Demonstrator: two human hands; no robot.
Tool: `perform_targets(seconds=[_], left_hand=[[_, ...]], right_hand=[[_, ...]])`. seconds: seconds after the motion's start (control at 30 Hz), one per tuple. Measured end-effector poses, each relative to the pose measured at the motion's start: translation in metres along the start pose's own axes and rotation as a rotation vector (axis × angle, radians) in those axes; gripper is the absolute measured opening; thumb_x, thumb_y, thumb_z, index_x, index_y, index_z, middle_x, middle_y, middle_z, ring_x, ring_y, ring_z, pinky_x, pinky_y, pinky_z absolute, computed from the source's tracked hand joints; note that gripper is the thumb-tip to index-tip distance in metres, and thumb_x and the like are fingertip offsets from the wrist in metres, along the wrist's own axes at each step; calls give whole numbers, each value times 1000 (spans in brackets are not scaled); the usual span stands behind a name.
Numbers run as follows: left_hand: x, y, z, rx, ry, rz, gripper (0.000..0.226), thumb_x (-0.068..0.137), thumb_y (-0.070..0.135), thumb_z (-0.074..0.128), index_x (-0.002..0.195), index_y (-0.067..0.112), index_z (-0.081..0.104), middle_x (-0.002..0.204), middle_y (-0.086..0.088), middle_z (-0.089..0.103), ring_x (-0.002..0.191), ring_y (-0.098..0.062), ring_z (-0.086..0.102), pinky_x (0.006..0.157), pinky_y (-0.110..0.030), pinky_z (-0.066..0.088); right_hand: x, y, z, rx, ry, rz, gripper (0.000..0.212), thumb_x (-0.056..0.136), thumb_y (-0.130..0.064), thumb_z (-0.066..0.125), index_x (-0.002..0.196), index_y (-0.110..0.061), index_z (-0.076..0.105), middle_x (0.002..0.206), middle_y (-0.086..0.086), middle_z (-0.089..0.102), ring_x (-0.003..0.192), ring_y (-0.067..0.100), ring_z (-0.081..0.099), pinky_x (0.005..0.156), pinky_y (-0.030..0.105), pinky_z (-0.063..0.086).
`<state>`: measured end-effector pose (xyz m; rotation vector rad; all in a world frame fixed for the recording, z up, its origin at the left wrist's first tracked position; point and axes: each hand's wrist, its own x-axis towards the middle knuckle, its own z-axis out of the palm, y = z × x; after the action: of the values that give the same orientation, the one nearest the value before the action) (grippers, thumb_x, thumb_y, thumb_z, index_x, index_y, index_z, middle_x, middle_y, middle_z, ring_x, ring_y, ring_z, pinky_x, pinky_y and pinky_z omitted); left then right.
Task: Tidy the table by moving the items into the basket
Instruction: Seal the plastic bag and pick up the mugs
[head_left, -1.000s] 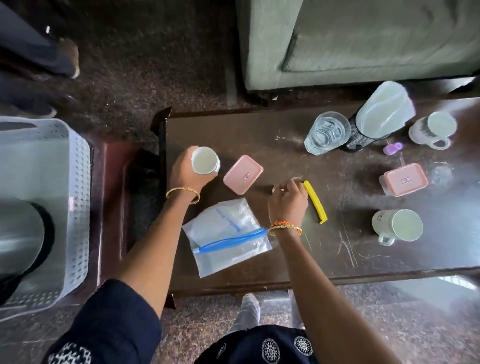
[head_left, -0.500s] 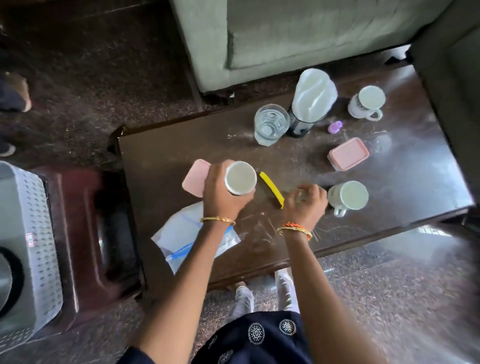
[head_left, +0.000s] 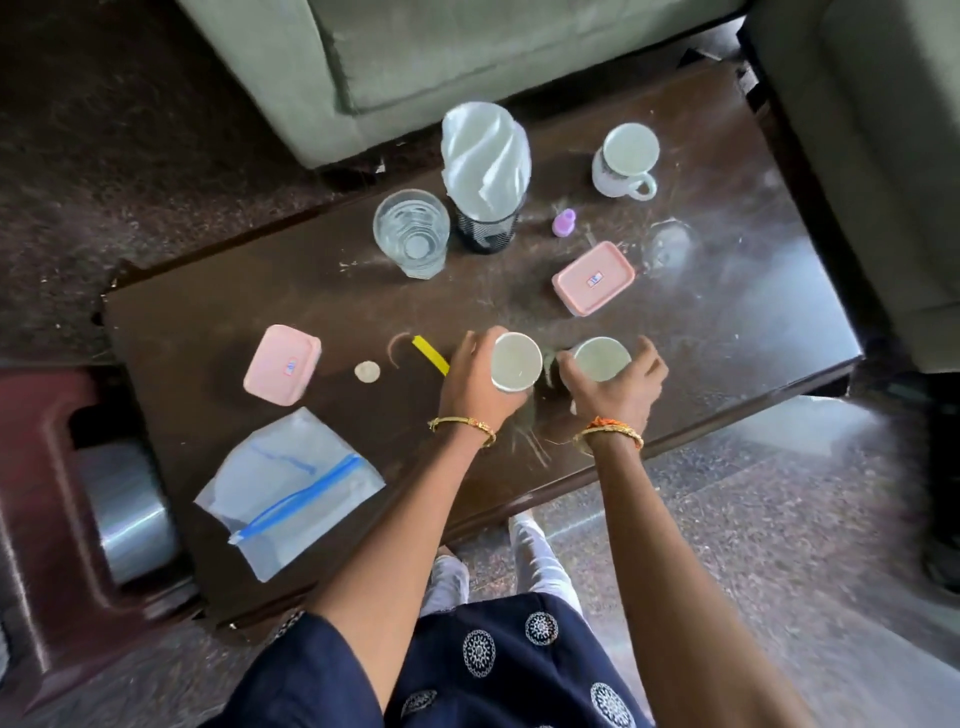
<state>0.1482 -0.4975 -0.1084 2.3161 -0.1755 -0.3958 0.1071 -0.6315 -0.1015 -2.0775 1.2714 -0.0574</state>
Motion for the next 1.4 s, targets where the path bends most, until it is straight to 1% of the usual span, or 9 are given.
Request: perform_targets(seconds=[0.17, 0.47, 0.57, 0.67, 0.8, 0.9, 1.13, 1.23, 1.4], left_hand=[[2, 4, 11, 22, -3, -37, 59, 58, 21, 83, 110, 16, 57, 106, -8, 60, 101, -29, 56, 79, -42, 51], [-17, -8, -22, -37, 132, -57, 64, 62, 26, 85, 118, 19, 54, 115, -1, 63, 107, -20, 55, 91, -38, 51], [-37, -18, -53, -67, 305, -97, 67, 61, 31, 85, 119, 17, 55, 118, -2, 63, 109, -16, 55, 96, -25, 44], [-60, -32, -93, -152, 534, -161, 62, 61, 34, 83, 115, 15, 59, 114, -3, 67, 106, -12, 56, 97, -8, 35], [-95, -81, -161, -181, 680, -269, 62, 59, 29, 86, 114, 13, 61, 112, 0, 67, 104, -15, 60, 93, -22, 44], [-127, -126, -230, -184, 752, -303, 57, 57, 19, 85, 108, 8, 63, 104, 6, 64, 95, 0, 57, 88, -9, 41], [-178, -201, -386, 63, 780, -584, 62, 56, 23, 78, 114, 15, 58, 110, -8, 67, 100, -30, 61, 87, -39, 49], [-185, -213, -445, 160, 762, -700, 67, 61, 32, 76, 122, 18, 52, 117, -7, 63, 107, -32, 58, 90, -40, 48], [-161, -222, -525, 306, 546, -873, 76, 65, 34, 78, 128, 13, 41, 127, -9, 56, 120, -31, 52, 105, -46, 34]], right_hand=[[1, 11, 6, -54, -119, -68, 80, 64, -22, 79, 130, -7, 37, 127, 18, 42, 113, 40, 45, 92, 42, 41], [-26, -14, 0, -37, -111, -261, 75, 59, -24, 81, 122, -7, 43, 115, 16, 47, 105, 36, 48, 86, 42, 44], [-52, -40, 6, -30, -212, -393, 79, 58, -32, 83, 123, -8, 43, 116, 14, 47, 105, 33, 49, 84, 40, 46], [-88, -73, 21, 22, -336, -540, 85, 56, -40, 84, 123, -9, 43, 117, 9, 46, 101, 24, 51, 74, 27, 39], [-145, -120, 58, 49, -491, -724, 83, 53, -33, 85, 120, -2, 46, 112, 10, 49, 98, 21, 47, 72, 15, 30], [-205, -154, 92, 65, -579, -859, 69, 52, -17, 84, 110, 0, 50, 99, 6, 46, 95, 28, 48, 69, 14, 26], [-342, -230, 155, 209, -778, -1014, 70, 55, -19, 81, 115, -7, 48, 107, 2, 48, 95, 11, 43, 75, 9, 31], [-392, -266, 175, 243, -821, -1031, 68, 55, -22, 82, 112, -10, 48, 108, 6, 50, 93, 11, 44, 73, 1, 31], [-433, -310, 204, 127, -876, -1050, 70, 55, -23, 80, 115, -14, 44, 113, 4, 47, 96, 14, 44, 78, 23, 39]])
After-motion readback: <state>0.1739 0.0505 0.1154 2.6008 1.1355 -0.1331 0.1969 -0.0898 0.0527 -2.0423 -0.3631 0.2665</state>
